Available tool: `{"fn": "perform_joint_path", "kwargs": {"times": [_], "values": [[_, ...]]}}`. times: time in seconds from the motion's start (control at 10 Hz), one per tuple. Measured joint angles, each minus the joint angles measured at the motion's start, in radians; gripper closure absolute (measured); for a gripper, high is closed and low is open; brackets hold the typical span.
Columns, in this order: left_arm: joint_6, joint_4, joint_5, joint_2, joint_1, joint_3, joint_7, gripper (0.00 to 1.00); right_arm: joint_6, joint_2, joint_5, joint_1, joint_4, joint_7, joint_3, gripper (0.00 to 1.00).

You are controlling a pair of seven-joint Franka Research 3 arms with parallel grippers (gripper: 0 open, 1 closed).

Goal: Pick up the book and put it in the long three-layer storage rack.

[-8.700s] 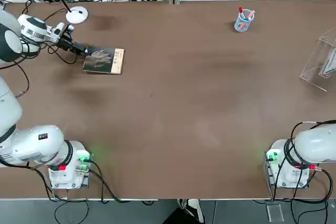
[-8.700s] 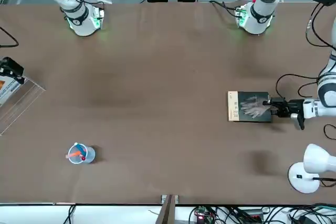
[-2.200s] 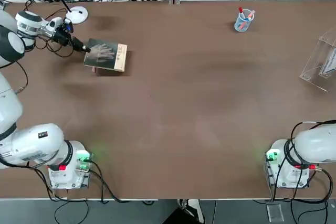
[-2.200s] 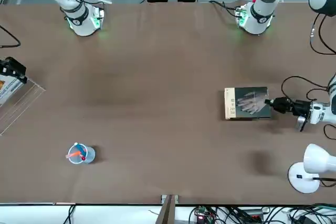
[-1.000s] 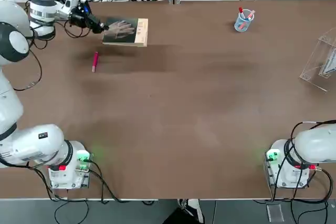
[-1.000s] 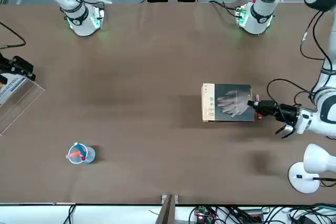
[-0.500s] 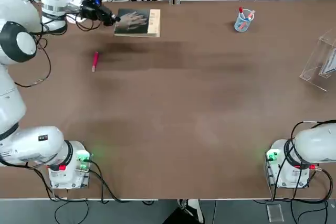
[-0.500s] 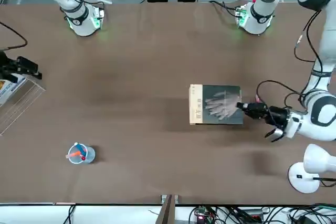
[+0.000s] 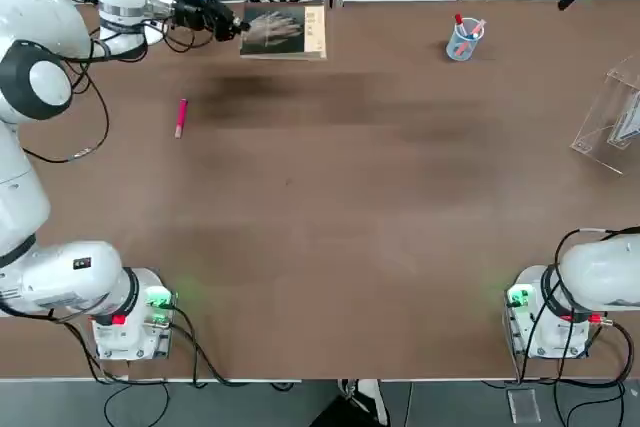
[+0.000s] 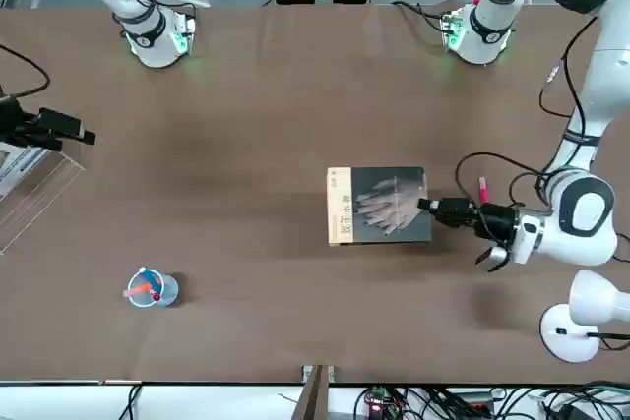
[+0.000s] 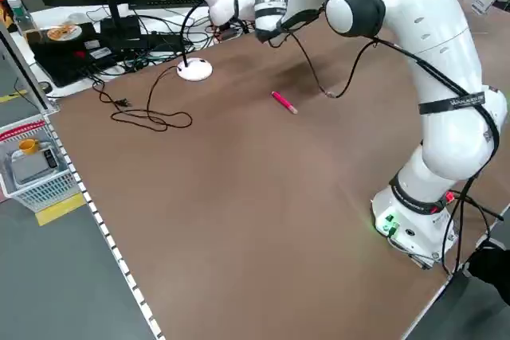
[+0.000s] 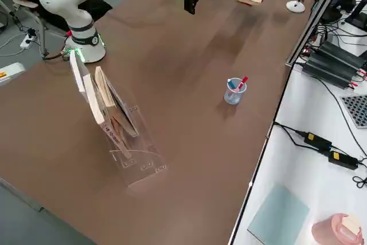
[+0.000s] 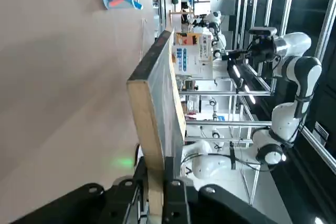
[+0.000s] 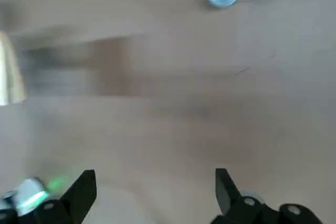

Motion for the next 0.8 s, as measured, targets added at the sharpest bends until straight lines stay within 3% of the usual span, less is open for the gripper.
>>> {"fn": "perform_joint_path", "kwargs": {"times": [0.4, 0.8], "values": [[0.112, 0.000, -0.021, -0.002, -0.013, -0.102, -0.005, 1.00, -0.021, 0.002, 0.173, -0.032, -0.096, -0.037, 0.000, 0.00], [0.191, 0.000, -0.031, -0.002, -0.104, -0.121, -0.017, 1.00, -0.022, 0.008, 0.313, -0.061, -0.193, -0.127, 0.000, 0.00]]}}
